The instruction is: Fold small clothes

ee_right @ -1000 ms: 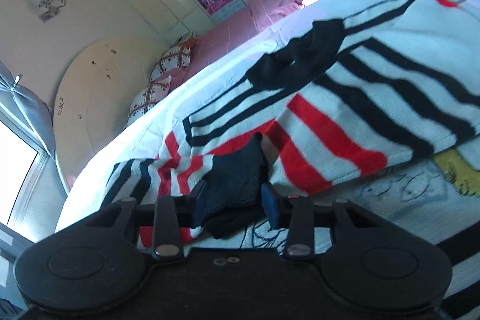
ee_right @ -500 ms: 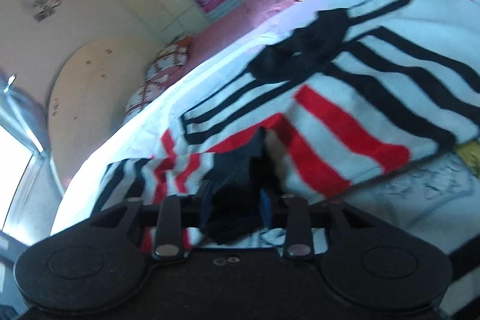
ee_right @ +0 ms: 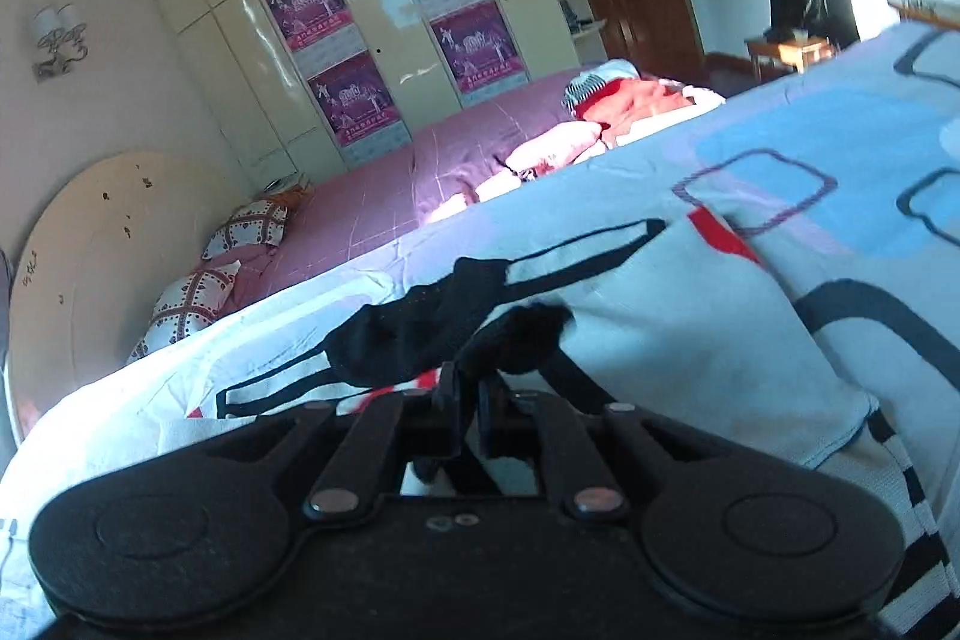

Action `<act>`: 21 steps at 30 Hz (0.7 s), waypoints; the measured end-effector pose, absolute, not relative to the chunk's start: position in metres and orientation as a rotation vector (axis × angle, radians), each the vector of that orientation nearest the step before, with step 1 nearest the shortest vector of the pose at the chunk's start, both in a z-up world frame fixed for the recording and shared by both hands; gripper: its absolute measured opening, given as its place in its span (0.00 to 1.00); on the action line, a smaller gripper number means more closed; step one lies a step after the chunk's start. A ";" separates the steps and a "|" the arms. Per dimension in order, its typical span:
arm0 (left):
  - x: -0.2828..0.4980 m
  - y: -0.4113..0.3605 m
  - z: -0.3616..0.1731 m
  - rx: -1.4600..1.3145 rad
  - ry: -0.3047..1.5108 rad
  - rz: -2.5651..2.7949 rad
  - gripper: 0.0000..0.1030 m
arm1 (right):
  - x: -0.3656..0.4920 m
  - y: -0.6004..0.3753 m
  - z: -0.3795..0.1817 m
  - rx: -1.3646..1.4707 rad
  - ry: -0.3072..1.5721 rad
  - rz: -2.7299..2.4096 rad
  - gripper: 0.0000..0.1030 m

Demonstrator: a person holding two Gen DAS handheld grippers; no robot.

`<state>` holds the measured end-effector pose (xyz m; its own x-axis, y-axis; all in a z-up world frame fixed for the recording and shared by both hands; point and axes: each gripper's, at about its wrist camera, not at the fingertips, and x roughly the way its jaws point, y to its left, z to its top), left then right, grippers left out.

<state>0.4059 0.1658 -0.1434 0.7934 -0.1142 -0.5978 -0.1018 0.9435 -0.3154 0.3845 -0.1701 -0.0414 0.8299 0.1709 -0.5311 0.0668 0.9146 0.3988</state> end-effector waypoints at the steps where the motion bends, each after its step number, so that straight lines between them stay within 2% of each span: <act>1: 0.407 0.164 -0.141 -0.345 0.652 -0.019 0.46 | 0.385 -0.170 -0.041 0.410 0.587 0.063 0.06; 6: 0.419 0.148 -0.140 -0.262 0.673 -0.020 0.46 | 0.384 -0.165 -0.037 0.399 0.559 0.090 0.06; 13: 0.419 0.164 -0.146 -0.273 0.668 -0.007 0.46 | 0.379 -0.177 -0.042 0.349 0.555 0.111 0.06; 16: 0.419 0.167 -0.146 -0.296 0.671 -0.009 0.46 | 0.380 -0.184 -0.061 0.350 0.586 0.084 0.06; 19: 0.424 0.168 -0.145 -0.296 0.683 -0.016 0.46 | 0.388 -0.193 -0.094 0.351 0.692 0.047 0.06; 21: 0.426 0.168 -0.143 -0.280 0.700 -0.030 0.46 | 0.383 -0.197 -0.101 0.372 0.681 0.059 0.06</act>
<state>0.4263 0.1676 -0.1431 0.7660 -0.1204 -0.6315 -0.0666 0.9621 -0.2643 0.3834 -0.1968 -0.1013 0.7781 0.1733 -0.6038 0.0677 0.9325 0.3548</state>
